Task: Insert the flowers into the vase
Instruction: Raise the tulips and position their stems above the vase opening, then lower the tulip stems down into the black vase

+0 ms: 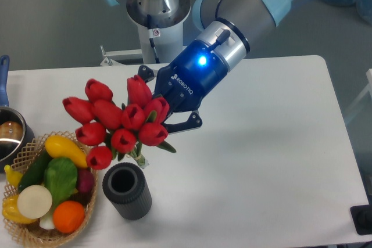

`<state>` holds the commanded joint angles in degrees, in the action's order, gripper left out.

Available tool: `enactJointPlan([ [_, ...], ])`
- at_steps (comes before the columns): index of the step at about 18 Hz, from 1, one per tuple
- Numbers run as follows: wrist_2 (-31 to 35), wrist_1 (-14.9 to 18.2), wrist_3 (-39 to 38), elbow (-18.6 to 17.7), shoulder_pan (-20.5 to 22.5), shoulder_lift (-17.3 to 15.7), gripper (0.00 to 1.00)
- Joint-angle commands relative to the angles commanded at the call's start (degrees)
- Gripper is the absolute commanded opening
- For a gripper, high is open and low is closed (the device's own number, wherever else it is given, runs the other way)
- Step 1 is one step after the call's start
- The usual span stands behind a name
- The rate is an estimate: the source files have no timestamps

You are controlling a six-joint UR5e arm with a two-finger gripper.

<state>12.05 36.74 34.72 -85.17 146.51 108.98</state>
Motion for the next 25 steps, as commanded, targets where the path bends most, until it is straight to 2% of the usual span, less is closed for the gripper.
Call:
enactJointPlan([
  [3,-3.0,0.0,0.6,0.5,-0.1,1.8,0.1],
  [11,-3.2,0.0,2.3,2.2,-1.0,4.7,0.1],
  [25,-3.3,0.0,2.6,1.9,-1.8,5.6,0.1],
])
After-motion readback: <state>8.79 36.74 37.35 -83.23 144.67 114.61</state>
